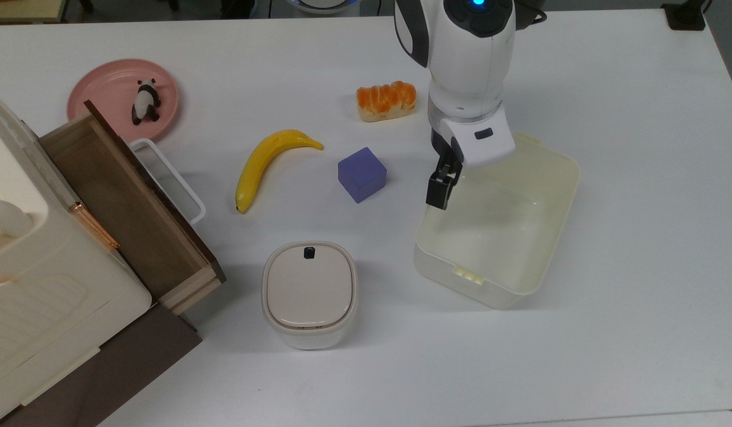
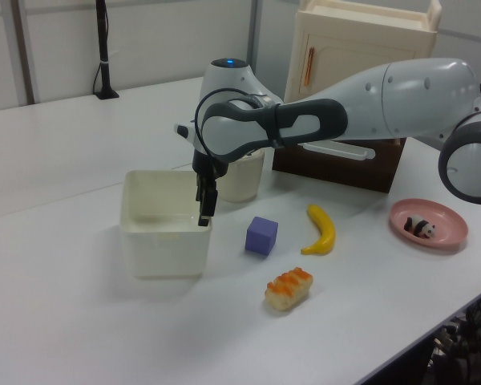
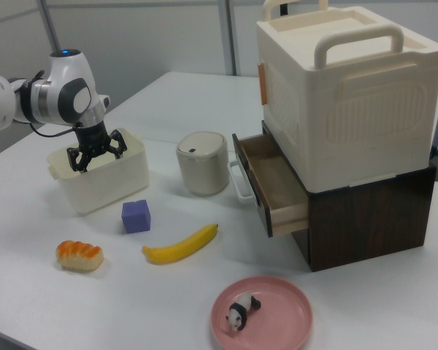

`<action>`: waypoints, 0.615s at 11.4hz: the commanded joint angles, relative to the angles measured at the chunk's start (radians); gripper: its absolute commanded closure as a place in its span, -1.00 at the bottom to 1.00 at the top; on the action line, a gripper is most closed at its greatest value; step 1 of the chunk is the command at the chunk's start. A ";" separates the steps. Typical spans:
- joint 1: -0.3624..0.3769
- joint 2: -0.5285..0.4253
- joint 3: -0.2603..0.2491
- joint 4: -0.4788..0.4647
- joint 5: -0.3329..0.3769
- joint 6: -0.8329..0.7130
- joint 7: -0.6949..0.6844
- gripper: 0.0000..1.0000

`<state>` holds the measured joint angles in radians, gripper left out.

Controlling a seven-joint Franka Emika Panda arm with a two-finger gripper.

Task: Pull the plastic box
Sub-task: 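Drag the plastic box across the table toward the purple cube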

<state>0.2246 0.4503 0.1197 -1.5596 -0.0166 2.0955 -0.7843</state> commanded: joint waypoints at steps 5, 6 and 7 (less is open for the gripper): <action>-0.002 -0.173 -0.040 -0.148 -0.078 -0.133 -0.015 -1.00; -0.001 -0.179 -0.043 -0.157 -0.113 -0.159 -0.015 -1.00; -0.001 -0.191 -0.043 -0.169 -0.130 -0.181 -0.015 -1.00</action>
<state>0.2201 0.3234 0.0879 -1.6573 -0.0981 1.9588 -0.7843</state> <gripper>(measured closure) 0.000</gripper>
